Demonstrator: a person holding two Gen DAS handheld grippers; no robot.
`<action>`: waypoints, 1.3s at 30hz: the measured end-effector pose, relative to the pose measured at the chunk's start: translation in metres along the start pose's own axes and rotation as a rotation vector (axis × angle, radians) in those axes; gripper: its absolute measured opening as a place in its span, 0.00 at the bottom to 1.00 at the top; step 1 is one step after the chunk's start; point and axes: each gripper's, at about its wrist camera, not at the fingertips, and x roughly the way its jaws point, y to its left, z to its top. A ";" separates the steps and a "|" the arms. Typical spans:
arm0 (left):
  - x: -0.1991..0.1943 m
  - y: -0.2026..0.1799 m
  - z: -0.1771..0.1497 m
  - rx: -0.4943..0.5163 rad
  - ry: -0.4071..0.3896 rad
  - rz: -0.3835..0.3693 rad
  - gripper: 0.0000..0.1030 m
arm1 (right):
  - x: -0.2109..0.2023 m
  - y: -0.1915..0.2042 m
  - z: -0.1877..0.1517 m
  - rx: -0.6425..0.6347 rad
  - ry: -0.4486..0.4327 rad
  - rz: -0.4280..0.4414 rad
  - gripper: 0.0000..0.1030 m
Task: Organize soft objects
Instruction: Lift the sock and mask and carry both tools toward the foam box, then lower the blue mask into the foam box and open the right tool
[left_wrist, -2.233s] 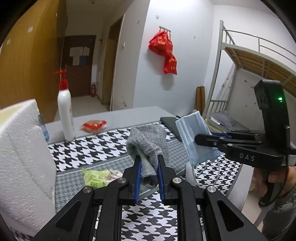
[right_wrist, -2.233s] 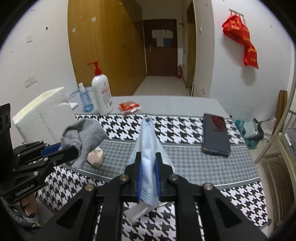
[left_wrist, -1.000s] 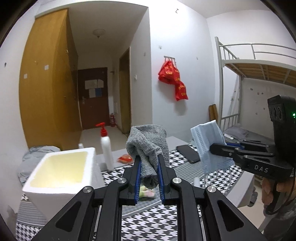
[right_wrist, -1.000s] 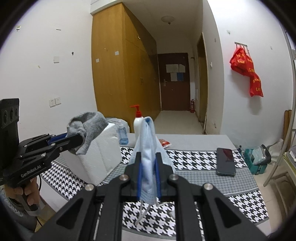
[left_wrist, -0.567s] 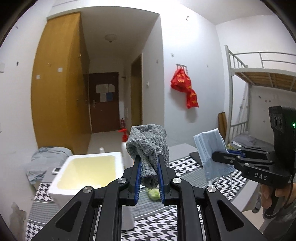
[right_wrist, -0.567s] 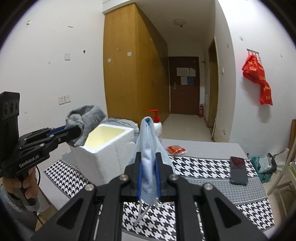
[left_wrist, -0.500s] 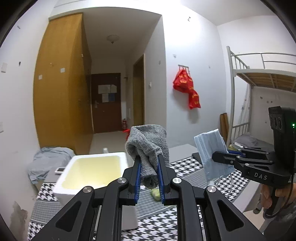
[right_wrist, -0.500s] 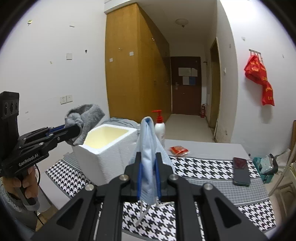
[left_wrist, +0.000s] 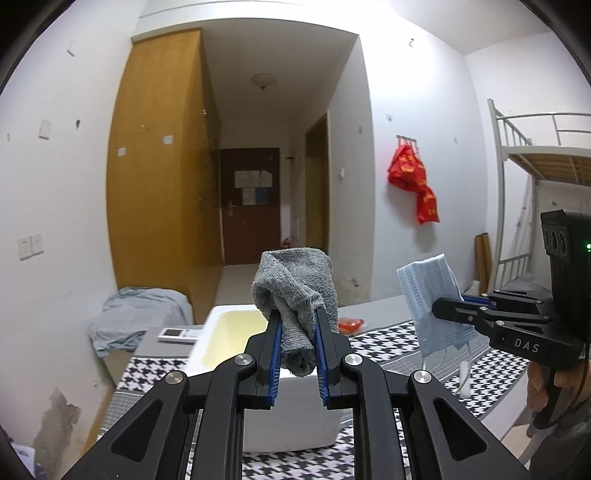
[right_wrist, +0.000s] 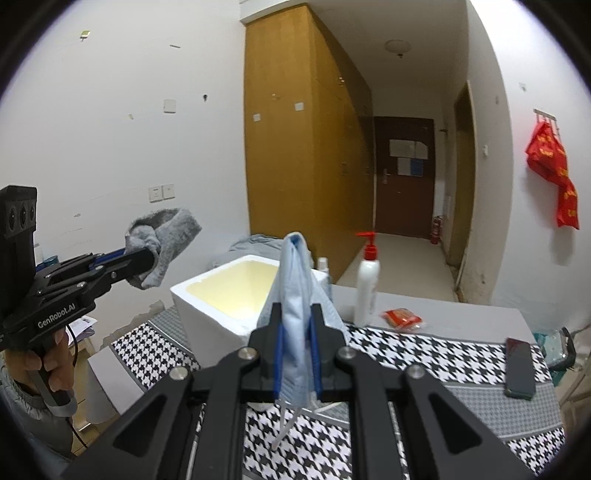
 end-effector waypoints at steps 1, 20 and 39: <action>-0.001 0.003 0.000 -0.005 0.000 0.012 0.17 | 0.003 0.003 0.001 -0.005 0.000 0.009 0.15; -0.015 0.056 -0.013 -0.063 0.008 0.146 0.17 | 0.063 0.041 0.028 -0.048 0.026 0.118 0.15; -0.007 0.074 -0.035 -0.092 0.049 0.157 0.17 | 0.108 0.050 0.054 -0.022 0.034 0.089 0.15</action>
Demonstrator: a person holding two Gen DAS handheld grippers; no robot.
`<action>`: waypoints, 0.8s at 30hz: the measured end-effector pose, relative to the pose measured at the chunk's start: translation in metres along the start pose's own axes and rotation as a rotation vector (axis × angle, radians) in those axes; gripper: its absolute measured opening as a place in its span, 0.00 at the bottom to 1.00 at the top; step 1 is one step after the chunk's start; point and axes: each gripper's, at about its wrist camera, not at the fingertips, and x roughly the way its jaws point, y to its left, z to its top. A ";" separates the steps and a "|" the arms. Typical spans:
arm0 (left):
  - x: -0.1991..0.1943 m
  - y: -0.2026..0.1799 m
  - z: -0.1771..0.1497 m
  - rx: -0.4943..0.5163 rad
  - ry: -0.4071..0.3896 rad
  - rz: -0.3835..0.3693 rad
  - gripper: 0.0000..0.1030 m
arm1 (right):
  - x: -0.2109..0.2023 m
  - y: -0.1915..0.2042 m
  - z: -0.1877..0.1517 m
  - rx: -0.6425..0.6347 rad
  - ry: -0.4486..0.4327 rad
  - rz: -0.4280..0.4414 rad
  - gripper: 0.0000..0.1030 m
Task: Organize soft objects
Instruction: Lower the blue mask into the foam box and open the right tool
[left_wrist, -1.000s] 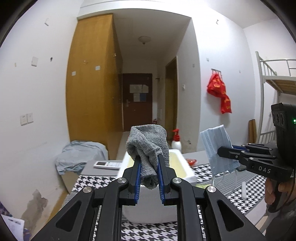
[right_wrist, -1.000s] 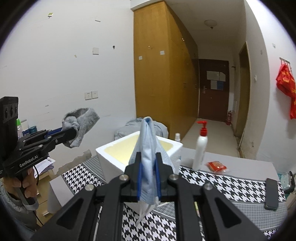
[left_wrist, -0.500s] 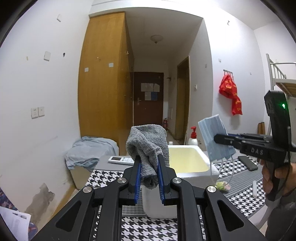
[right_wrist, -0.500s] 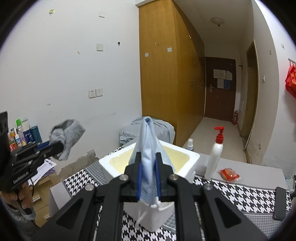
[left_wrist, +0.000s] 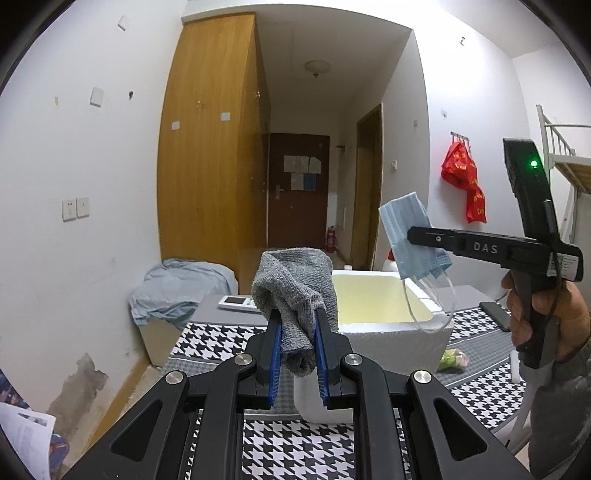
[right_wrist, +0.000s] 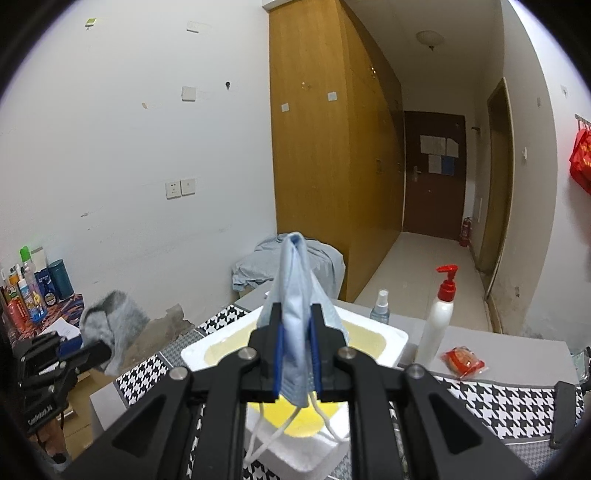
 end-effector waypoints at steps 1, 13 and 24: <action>0.000 0.001 0.000 -0.001 0.000 0.001 0.17 | 0.003 0.000 0.000 0.000 0.003 0.000 0.15; 0.008 0.003 0.000 -0.005 0.019 0.013 0.17 | 0.035 -0.001 -0.008 0.008 0.085 -0.018 0.15; 0.009 0.009 0.000 -0.026 0.029 0.036 0.17 | 0.044 0.002 -0.012 0.015 0.119 -0.026 0.78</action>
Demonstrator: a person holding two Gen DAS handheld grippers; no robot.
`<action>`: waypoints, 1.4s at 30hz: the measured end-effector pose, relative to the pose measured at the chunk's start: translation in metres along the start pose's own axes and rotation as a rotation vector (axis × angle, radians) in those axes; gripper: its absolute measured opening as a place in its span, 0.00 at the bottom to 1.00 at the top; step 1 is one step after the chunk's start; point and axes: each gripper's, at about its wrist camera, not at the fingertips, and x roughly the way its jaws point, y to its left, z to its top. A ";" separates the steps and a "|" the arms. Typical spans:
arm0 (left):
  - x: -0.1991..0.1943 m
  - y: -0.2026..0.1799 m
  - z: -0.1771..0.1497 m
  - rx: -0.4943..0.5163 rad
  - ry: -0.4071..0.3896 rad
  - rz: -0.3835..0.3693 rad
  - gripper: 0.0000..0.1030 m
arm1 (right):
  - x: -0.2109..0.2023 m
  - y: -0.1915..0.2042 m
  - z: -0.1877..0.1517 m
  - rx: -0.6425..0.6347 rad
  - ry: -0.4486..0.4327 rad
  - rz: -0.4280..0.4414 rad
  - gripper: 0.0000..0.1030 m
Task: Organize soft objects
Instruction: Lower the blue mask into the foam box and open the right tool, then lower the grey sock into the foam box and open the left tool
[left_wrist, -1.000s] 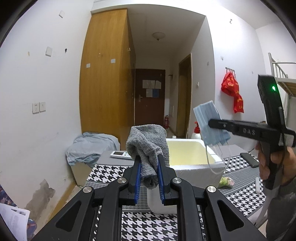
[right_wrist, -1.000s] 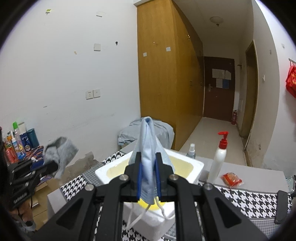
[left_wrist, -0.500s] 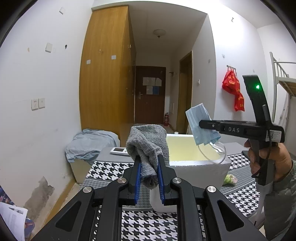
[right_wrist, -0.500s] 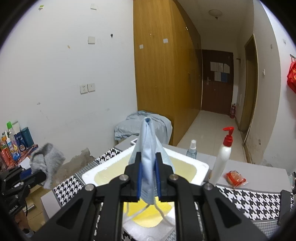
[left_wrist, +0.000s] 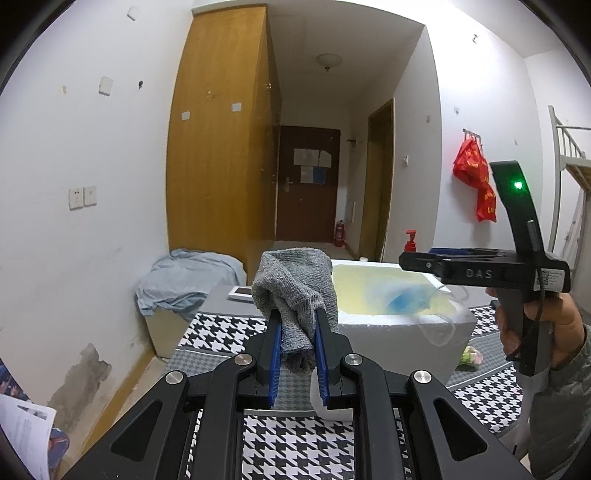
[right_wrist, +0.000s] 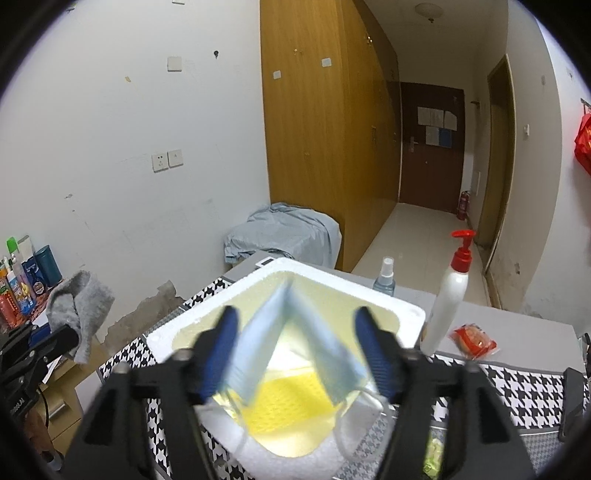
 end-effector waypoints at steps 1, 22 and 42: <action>0.001 0.001 0.000 -0.004 0.001 0.003 0.17 | -0.001 0.001 -0.001 -0.007 0.000 -0.004 0.81; 0.005 -0.011 0.007 0.008 -0.004 -0.025 0.17 | -0.034 -0.013 -0.009 -0.013 -0.059 -0.014 1.00; 0.022 -0.039 0.024 0.069 -0.006 -0.112 0.17 | -0.071 -0.051 -0.031 0.032 -0.082 -0.086 1.00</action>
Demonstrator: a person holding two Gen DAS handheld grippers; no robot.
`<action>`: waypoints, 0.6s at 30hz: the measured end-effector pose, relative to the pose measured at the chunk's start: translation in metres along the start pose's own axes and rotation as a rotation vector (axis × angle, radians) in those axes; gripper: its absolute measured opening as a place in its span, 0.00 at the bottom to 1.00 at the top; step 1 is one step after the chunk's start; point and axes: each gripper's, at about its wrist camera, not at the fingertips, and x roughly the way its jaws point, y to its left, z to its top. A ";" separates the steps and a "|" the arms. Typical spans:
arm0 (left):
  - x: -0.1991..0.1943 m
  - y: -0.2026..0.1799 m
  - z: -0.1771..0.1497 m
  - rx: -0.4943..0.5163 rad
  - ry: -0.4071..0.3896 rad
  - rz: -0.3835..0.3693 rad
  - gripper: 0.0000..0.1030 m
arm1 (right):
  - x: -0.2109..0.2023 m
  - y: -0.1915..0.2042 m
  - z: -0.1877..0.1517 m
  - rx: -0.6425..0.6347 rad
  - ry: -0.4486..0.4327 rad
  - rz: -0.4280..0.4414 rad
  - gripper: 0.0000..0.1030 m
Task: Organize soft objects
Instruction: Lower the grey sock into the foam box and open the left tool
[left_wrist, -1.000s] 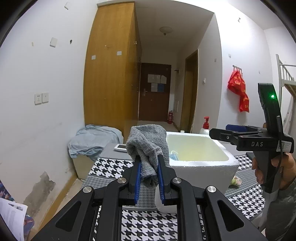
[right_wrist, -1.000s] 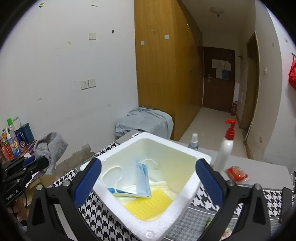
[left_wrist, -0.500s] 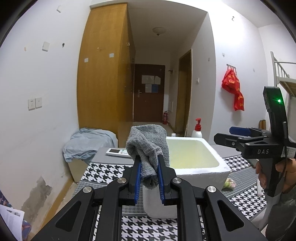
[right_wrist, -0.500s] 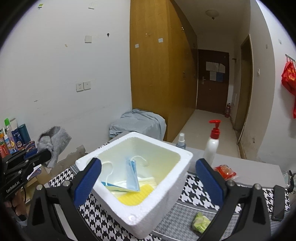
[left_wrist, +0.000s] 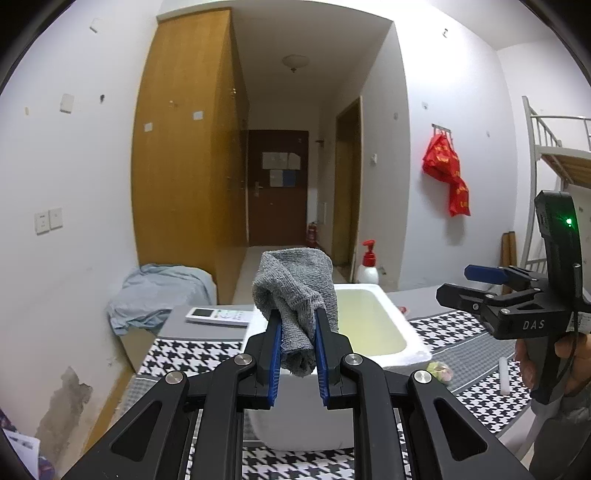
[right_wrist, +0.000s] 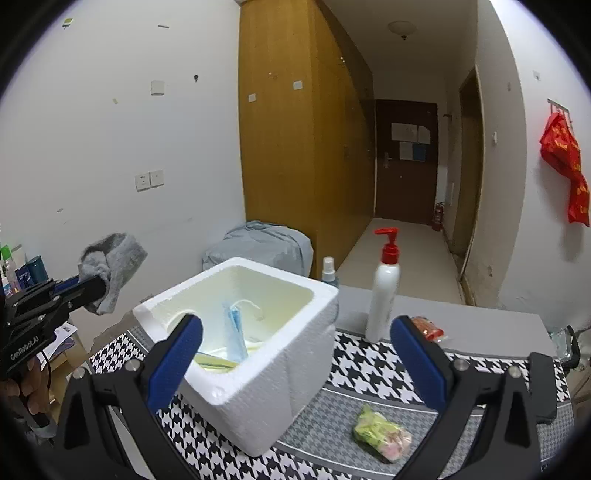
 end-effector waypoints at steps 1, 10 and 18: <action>0.001 -0.001 0.001 0.002 0.002 -0.004 0.17 | -0.003 -0.002 -0.001 0.001 -0.001 -0.007 1.00; 0.019 -0.012 0.007 0.021 0.022 -0.036 0.17 | -0.022 -0.019 -0.010 0.017 -0.011 -0.067 1.00; 0.034 -0.017 0.014 0.029 0.033 -0.050 0.17 | -0.032 -0.033 -0.021 0.034 -0.005 -0.109 1.00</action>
